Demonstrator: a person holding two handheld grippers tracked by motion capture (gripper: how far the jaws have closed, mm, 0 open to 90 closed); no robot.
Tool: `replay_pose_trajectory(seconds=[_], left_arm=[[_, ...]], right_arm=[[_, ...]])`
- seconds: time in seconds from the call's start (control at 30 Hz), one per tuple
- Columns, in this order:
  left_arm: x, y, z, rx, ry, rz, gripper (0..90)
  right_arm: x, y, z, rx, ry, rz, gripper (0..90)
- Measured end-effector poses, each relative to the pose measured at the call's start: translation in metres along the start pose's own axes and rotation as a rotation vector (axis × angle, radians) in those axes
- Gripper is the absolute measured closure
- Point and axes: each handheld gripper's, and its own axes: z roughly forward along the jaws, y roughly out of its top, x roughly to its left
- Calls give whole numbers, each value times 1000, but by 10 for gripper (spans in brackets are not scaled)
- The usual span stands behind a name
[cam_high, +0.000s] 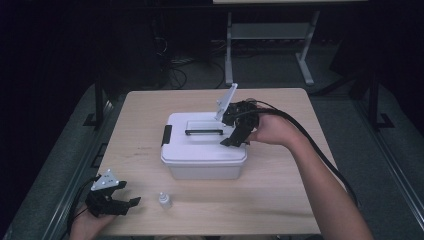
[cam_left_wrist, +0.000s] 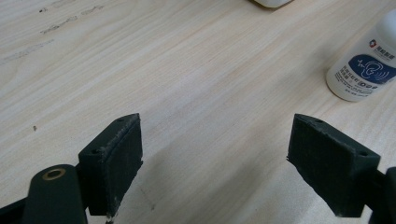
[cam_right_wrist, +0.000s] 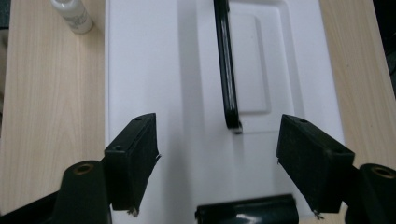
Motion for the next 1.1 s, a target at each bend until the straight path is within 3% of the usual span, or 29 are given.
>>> replay_pose_trajectory(seconds=[0.47,0.6,0.83,0.93,1.0,1.1], left_arm=[[0,0,-1,-2,-2,-4,176],[0,0,-2,-6,-1,-3,176],[0,-1,-1,-4,0,-4,176],[0,-1,-1,-3,0,-3,176],[0,-1,-1,-3,1,-3,177],[1,-1,-2,-3,1,-3,177]], right_arm=[[-3,25,10,24,10,-18,316],[-4,28,14,1,19,-14,343],[-6,30,19,-4,37,-13,468],[-6,36,21,20,29,-23,548],[-7,39,22,-5,63,-22,596],[-9,42,26,8,59,-27,659]])
